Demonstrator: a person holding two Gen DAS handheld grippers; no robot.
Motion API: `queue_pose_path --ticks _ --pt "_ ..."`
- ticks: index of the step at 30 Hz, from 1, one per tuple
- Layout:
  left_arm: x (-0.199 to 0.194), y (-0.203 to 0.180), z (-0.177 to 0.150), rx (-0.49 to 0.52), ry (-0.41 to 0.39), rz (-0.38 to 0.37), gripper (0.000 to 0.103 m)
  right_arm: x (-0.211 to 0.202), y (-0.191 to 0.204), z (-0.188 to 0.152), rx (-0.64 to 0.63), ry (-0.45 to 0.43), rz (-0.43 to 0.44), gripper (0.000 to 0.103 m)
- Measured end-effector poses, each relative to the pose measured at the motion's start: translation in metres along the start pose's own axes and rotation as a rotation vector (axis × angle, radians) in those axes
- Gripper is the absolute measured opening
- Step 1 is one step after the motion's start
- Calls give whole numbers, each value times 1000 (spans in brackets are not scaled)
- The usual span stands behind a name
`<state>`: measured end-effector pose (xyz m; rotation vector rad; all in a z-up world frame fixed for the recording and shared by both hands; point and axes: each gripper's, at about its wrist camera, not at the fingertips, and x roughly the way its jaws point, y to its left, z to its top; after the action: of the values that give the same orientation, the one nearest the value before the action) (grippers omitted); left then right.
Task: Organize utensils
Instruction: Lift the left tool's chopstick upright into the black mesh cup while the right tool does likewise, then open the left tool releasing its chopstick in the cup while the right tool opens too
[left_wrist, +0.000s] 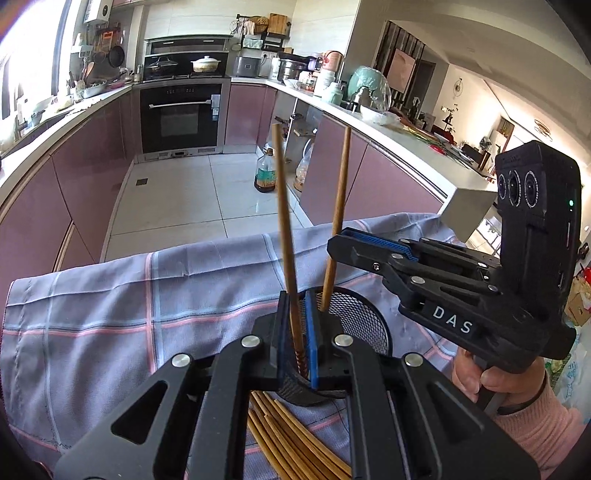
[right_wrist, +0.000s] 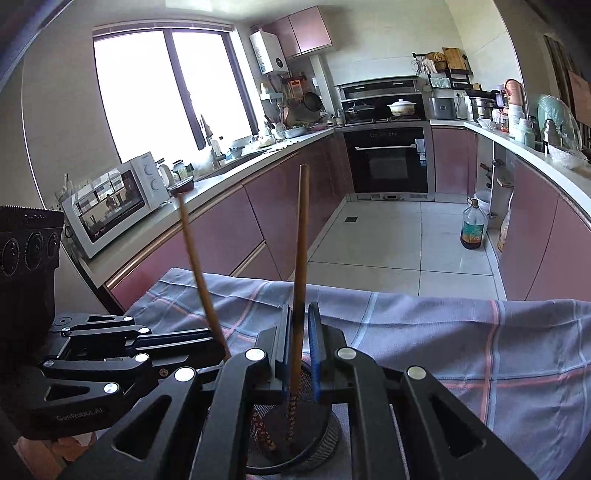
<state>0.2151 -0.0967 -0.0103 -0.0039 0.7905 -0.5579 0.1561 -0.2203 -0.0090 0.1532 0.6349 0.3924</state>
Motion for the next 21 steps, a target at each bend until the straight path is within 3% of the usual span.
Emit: queue_pose_path --ticks 3,6,15,21 --pt "6 7 0 -18 -4 8 19 -1 1 -1 9 -5 -9 16" --pt "8 11 -3 -18 -14 28 22 -4 -1 -1 11 -14 -16 23" --pt "-2 22 -19 -58 -56 48 31 -15 1 -2 3 -36 -26 29" --pt "-24 23 -35 -51 -103 109 39 -40 9 -8 -14 -75 -10 29"
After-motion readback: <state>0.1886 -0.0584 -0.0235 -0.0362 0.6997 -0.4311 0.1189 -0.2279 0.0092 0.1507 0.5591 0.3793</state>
